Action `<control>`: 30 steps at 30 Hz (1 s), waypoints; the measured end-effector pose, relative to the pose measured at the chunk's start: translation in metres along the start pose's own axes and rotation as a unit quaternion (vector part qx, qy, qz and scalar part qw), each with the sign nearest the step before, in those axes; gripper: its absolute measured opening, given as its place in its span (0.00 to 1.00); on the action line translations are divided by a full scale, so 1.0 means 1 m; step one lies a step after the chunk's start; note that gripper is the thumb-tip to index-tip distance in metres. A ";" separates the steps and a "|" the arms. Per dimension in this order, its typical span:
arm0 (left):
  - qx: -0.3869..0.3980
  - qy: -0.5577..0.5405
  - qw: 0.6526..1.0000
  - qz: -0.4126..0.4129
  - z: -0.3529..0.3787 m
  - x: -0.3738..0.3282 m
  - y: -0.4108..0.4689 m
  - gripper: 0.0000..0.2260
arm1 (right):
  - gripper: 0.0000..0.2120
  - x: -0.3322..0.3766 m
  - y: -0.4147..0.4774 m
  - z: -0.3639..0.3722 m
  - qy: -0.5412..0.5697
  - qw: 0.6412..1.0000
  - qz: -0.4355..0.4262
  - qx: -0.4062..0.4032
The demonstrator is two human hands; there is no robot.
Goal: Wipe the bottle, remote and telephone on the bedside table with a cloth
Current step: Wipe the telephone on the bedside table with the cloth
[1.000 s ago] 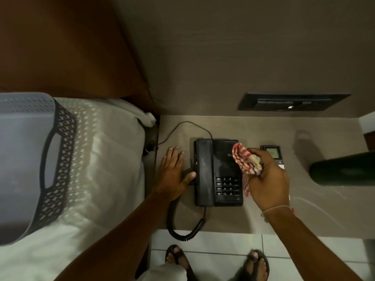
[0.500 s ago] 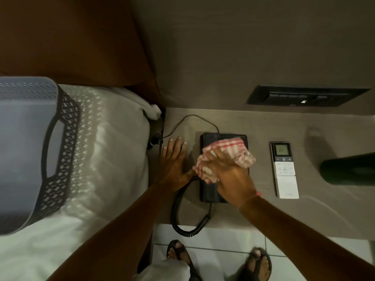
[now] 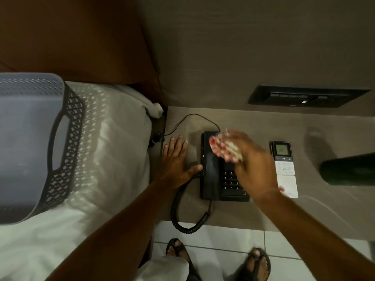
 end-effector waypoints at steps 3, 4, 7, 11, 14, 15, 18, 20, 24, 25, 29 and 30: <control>0.000 0.007 1.000 -0.004 0.001 0.001 0.001 0.49 | 0.26 0.022 0.041 0.030 -0.078 0.989 -0.097 0.082; -0.002 0.006 1.000 -0.005 0.002 0.001 0.001 0.49 | 0.26 0.025 0.039 0.046 -0.100 0.980 -0.126 0.121; -0.003 0.009 1.000 -0.001 0.004 0.002 0.001 0.49 | 0.28 0.021 0.005 0.069 -0.118 0.969 -0.152 0.156; 0.003 0.003 1.000 -0.001 0.002 -0.001 0.000 0.49 | 0.21 0.020 -0.062 0.068 -0.090 0.968 -0.187 0.139; 0.008 0.008 1.000 -0.012 0.000 -0.003 0.000 0.47 | 0.23 0.019 -0.109 0.071 -0.047 0.971 -0.163 0.169; 0.010 0.010 1.000 -0.015 0.000 -0.003 -0.001 0.46 | 0.24 0.017 -0.120 0.072 -0.029 0.972 -0.150 0.181; 0.013 0.015 1.000 -0.018 0.000 -0.002 -0.001 0.46 | 0.28 0.014 -0.121 0.057 0.015 0.981 -0.134 0.141; 0.014 0.006 1.000 -0.011 0.000 -0.001 -0.002 0.47 | 0.21 0.012 -0.093 0.030 0.046 0.991 -0.107 0.067; 0.006 0.000 1.000 -0.004 0.002 0.001 0.000 0.48 | 0.28 -0.005 -0.008 0.000 0.027 0.999 -0.030 -0.033; 0.003 0.003 1.000 -0.006 0.002 0.002 0.000 0.48 | 0.31 -0.003 0.011 0.007 0.013 0.999 -0.035 -0.011; 0.005 0.010 1.000 -0.011 0.005 0.005 0.002 0.48 | 0.34 0.008 0.028 0.064 -0.086 0.982 -0.084 0.148; 0.008 0.008 1.000 -0.009 0.005 0.005 0.003 0.48 | 0.35 0.006 0.018 0.072 -0.099 0.977 -0.096 0.163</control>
Point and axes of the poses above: each hand's wrist, its own y-axis towards the middle knuckle, its own z-axis out of the palm, x = y × z, the point moved 8 cm from there along y, towards the middle knuckle, and after that the axes turned 12 degrees about -y, right-handed, at the moved point
